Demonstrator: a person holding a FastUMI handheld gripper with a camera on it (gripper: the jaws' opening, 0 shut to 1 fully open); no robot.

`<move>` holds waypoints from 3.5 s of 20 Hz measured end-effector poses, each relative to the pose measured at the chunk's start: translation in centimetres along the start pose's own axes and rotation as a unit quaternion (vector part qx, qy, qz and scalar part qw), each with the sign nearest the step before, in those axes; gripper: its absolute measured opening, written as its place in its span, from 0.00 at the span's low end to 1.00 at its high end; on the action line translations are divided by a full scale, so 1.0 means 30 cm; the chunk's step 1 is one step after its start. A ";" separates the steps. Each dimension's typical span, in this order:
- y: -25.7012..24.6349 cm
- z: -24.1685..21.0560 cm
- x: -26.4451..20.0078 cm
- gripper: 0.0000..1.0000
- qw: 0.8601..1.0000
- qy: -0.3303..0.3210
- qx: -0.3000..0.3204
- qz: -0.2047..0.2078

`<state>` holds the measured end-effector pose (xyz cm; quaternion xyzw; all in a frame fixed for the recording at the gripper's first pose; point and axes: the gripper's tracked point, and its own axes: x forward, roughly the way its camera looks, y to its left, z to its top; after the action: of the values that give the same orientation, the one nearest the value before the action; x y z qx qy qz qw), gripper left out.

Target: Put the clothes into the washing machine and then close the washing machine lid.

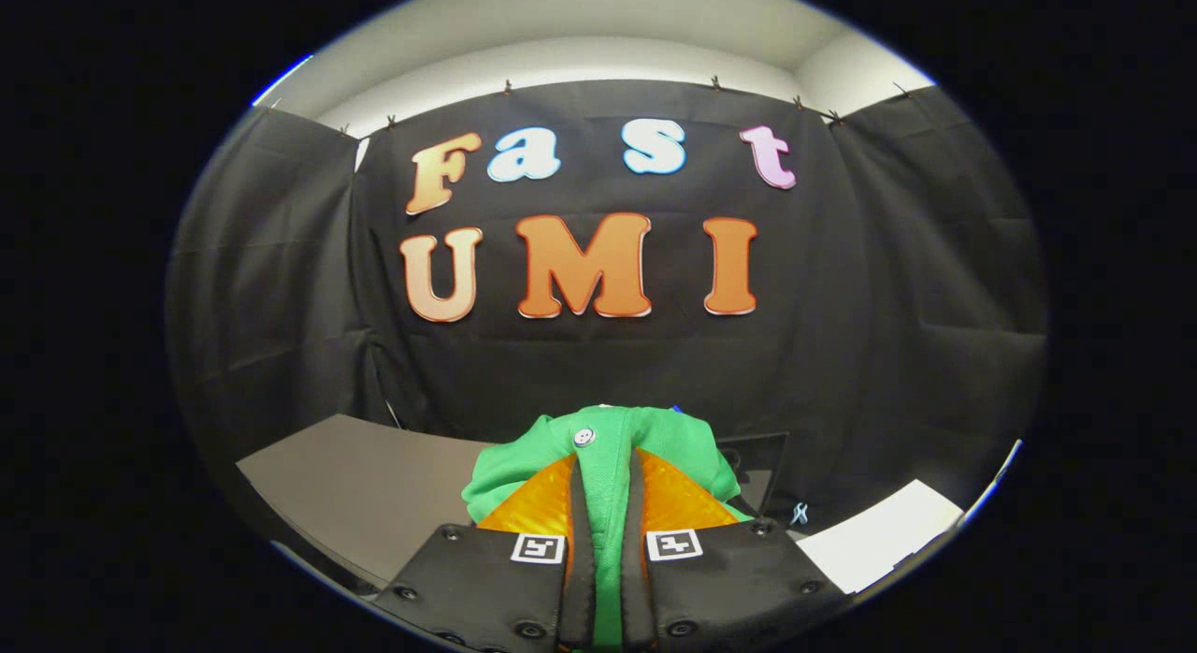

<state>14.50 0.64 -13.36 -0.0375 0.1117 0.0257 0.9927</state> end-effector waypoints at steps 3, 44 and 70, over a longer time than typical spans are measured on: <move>-0.075 -0.166 0.080 0.19 0.999 0.046 0.014 0.006; -0.282 -1.423 0.648 0.78 0.881 0.471 0.034 0.033; -0.234 -0.189 0.700 0.99 0.995 0.058 0.012 0.086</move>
<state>34.12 -5.92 -23.09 -0.0172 0.1722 0.1074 0.9790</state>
